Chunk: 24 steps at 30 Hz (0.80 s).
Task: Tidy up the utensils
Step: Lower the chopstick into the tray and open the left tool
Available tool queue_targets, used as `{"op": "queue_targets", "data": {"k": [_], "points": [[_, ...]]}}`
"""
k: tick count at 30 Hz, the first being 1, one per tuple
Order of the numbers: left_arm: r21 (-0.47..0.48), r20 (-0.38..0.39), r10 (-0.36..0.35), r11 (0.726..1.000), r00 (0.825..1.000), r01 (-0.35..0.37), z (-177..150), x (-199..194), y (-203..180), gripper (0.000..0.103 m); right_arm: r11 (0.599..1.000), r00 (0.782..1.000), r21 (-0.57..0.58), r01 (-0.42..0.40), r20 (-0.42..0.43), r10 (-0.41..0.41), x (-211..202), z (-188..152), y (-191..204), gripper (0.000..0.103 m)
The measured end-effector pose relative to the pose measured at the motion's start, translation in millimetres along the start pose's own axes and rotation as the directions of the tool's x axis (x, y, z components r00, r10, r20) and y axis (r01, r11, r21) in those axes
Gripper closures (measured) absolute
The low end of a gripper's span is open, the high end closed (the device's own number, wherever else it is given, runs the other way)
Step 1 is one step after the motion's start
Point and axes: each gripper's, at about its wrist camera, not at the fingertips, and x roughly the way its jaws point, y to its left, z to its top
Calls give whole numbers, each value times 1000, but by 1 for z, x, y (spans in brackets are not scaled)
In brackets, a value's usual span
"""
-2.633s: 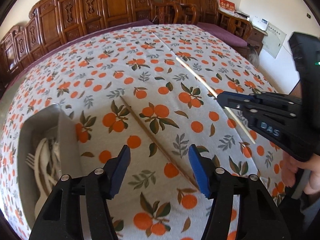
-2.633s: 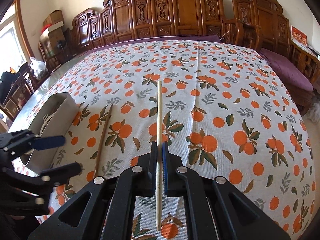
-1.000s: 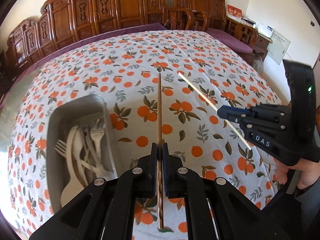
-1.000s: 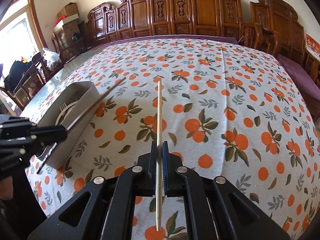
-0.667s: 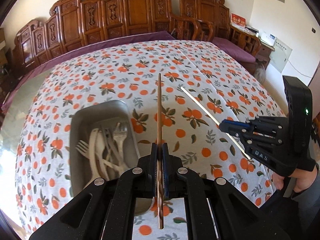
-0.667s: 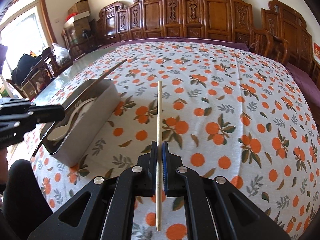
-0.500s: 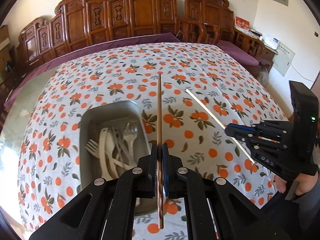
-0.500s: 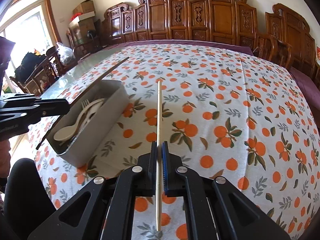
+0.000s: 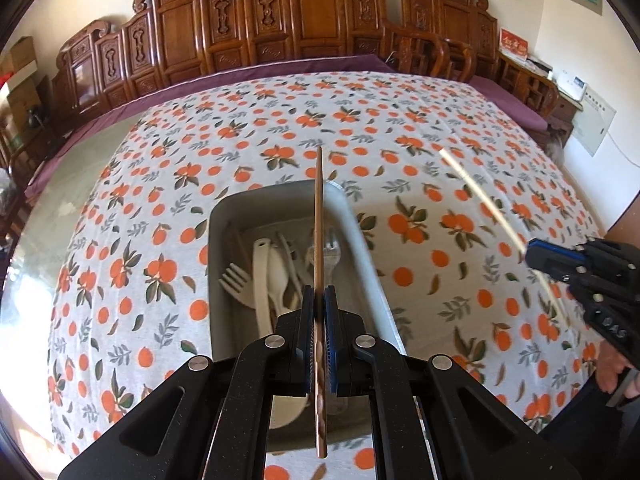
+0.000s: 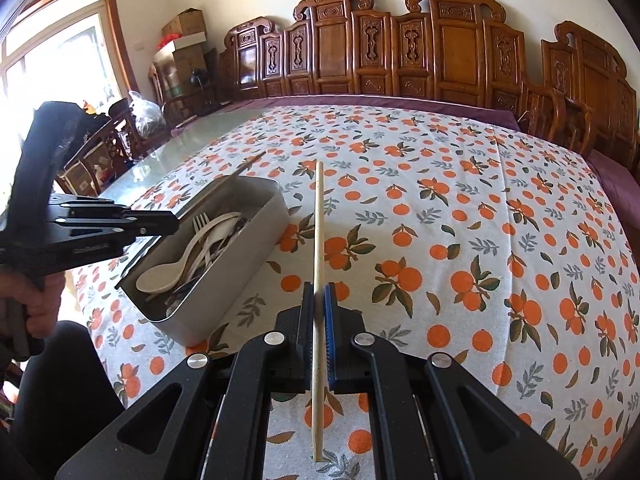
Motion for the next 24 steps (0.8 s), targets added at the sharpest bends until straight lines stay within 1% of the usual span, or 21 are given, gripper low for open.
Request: {"op": "queue_targets", "data": {"k": [3,7,11,19,24], "points": [[9,-16,14,1000,1000,-14,-2,8,4,99,1000,1000,0,-2,1,2,0,0,0,97],[29,-16,25,999,1000,-24,-4,12,4,99,1000,1000,0,5,-1,-5,-1,1,0,97],[35,-35,22,999,999,-21,-7,20,2,99,1000,1000,1,5,0,-5,-1,1,0,97],[30,-87,21,999,996,-18,-17,39,4,99,1000,1000,1,4,-2,-4,-1,1,1,97],[17,-94,25,1000,995,-23,-18,40,8,99,1000,1000,1,2,-4,-2,0,1,1,97]]}}
